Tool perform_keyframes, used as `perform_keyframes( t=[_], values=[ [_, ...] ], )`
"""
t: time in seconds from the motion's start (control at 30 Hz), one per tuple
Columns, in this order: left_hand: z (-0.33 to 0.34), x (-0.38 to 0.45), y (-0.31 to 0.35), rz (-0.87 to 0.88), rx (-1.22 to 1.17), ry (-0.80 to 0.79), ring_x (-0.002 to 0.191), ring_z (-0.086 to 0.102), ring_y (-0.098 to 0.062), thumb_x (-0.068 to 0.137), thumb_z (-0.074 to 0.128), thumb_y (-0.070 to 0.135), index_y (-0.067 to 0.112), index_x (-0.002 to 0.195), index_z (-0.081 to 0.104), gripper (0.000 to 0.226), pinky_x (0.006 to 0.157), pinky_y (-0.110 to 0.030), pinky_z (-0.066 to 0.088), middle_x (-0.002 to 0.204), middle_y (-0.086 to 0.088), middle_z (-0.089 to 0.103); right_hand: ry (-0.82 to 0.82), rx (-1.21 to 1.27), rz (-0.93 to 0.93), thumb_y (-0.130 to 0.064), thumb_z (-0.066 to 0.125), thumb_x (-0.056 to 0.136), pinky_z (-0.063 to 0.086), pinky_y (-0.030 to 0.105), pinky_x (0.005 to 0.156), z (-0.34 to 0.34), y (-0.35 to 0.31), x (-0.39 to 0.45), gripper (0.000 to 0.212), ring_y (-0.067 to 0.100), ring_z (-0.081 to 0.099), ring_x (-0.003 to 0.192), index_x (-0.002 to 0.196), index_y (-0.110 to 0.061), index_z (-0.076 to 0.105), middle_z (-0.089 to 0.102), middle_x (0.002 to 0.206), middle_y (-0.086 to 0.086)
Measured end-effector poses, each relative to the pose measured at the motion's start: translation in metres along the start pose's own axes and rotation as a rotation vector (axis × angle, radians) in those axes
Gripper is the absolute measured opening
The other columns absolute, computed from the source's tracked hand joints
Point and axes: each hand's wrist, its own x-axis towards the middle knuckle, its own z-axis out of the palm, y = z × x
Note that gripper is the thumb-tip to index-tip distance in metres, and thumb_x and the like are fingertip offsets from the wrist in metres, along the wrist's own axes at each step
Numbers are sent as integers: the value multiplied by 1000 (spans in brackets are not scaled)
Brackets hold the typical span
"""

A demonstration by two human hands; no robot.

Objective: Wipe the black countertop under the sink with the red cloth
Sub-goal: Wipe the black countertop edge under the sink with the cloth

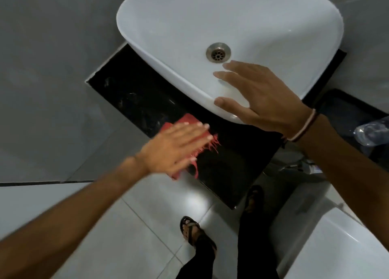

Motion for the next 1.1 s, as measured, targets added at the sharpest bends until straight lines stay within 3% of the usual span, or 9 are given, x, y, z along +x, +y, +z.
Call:
perform_keyframes(
  t=[0.17,0.27,0.5,0.57,0.7,0.77,0.87,0.93,1.1],
  values=[
    [-30,-25,-168,-393,-2,28,154,28,-32,102,32,39,14,158,27,61,126,-51,26,165,-15,30,40,25,23,-72,27,97,36,45,121,4,4,5,75,26,44,146,151,-23,44,49,156,10],
    [-35,-38,-213,-690,-26,114,150,33,-38,101,29,39,11,156,30,62,124,-51,27,163,-21,33,79,23,30,-68,31,98,33,35,114,2,3,2,71,23,47,141,148,-21,49,54,152,9],
    [-29,-13,-115,-1058,-183,336,131,49,-42,95,45,36,21,145,51,52,111,-53,42,145,-25,45,122,37,58,-59,40,99,42,43,109,-2,-2,1,65,26,52,135,144,-15,55,59,146,11],
    [-27,5,-41,-1003,-285,387,125,54,-35,93,50,34,22,142,52,51,109,-52,45,138,-16,54,122,39,67,-61,39,98,42,43,109,-2,-4,2,66,26,52,135,144,-15,54,59,145,10],
    [6,42,108,-463,-210,275,138,50,-27,95,55,32,9,141,55,52,129,-38,17,140,-13,63,98,37,76,-61,39,97,42,43,109,-2,-6,0,66,26,53,134,142,-16,56,60,144,10],
    [14,43,122,-238,-245,224,145,44,-25,100,47,34,10,145,51,51,130,-40,19,147,-12,58,86,28,67,-61,39,96,40,40,110,-2,-5,-4,66,26,54,133,141,-15,58,62,143,10],
    [8,26,57,39,-151,145,150,39,-25,101,47,38,12,149,46,55,125,-45,28,155,-12,49,68,19,31,-61,39,96,36,34,108,-1,-2,-5,66,24,54,132,140,-16,59,63,141,8],
    [-1,9,-11,90,-59,126,151,35,-25,100,50,37,12,149,45,56,127,-47,26,159,-11,43,47,37,24,-64,37,96,38,35,107,1,1,-3,67,23,54,132,141,-17,57,63,141,7],
    [-27,-46,-192,-254,17,43,157,20,-25,102,31,40,20,158,24,61,127,-54,21,168,-8,24,81,75,28,-68,35,97,45,40,105,3,8,-1,68,21,55,130,141,-21,56,62,138,2]
  ],
)
